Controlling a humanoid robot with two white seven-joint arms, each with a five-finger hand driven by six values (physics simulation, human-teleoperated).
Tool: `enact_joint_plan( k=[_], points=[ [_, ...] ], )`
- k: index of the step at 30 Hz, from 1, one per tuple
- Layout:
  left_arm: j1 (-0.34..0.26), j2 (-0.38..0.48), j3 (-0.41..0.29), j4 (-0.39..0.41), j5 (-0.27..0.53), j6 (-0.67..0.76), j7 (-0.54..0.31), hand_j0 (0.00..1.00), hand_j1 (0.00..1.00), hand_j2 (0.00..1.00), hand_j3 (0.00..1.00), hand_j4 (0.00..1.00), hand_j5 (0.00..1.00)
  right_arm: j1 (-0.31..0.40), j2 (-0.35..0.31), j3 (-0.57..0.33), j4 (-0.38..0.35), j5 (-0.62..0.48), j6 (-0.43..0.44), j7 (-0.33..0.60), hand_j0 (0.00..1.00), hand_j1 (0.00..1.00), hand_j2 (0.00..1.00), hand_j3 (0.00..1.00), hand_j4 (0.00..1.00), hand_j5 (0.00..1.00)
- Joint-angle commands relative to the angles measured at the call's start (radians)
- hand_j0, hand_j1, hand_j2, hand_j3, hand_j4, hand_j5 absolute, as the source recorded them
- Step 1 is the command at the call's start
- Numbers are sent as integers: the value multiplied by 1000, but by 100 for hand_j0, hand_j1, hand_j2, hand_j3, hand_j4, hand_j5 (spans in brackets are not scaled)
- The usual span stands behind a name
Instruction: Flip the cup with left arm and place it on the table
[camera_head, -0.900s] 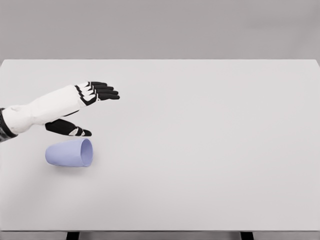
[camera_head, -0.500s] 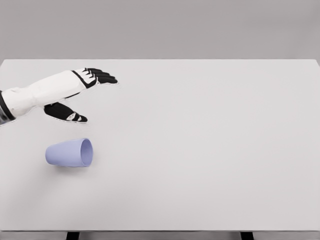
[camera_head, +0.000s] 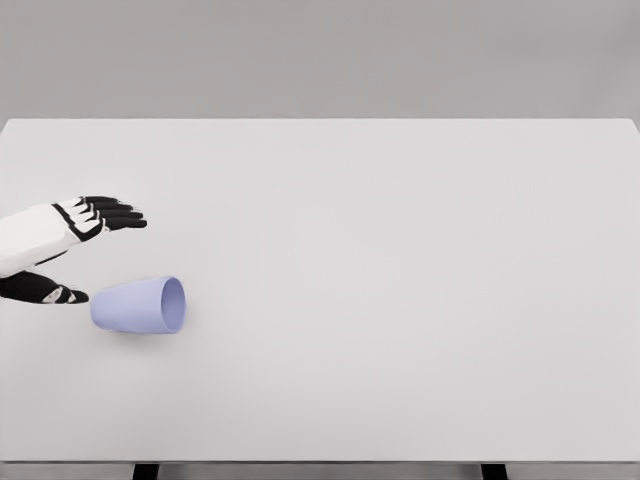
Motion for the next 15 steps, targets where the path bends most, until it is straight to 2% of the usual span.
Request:
enact_joint_plan(
  k=[1, 2, 3, 4, 5, 6, 14, 15],
  points=[
    [5, -51, -3, -1, 28, -4, 2, 100, 100, 100, 100, 100, 100, 0, 0, 0, 0, 1, 0, 0, 100, 100, 100, 100, 100, 100],
    [20, -77, -3, -1, 34, -4, -14, 100, 100, 100, 100, 100, 100, 0, 0, 0, 0, 0, 0, 0, 100, 100, 100, 100, 100, 100],
    [23, -96, -6, 1, 83, -4, -23, 100, 100, 100, 100, 100, 100, 0, 0, 0, 0, 0, 0, 0, 100, 100, 100, 100, 100, 100],
    [35, -94, -12, -1, 178, -4, -66, 100, 100, 100, 100, 100, 100, 0, 0, 0, 0, 0, 0, 0, 100, 100, 100, 100, 100, 100],
    [55, -99, -11, -1, 292, -4, -190, 100, 100, 100, 100, 100, 100, 2, 0, 0, 0, 0, 0, 0, 100, 100, 100, 100, 100, 100],
    [55, -103, -9, -1, 324, -4, -215, 100, 100, 100, 100, 100, 100, 0, 0, 0, 0, 0, 0, 0, 100, 100, 100, 100, 100, 100],
    [64, -138, -14, 1, 332, -4, -213, 100, 100, 100, 100, 100, 100, 0, 0, 0, 0, 0, 0, 0, 100, 100, 100, 100, 100, 100],
    [64, -143, -14, 1, 331, 44, -222, 100, 100, 100, 100, 100, 100, 0, 0, 0, 0, 0, 0, 0, 100, 100, 100, 100, 100, 100]
  ],
)
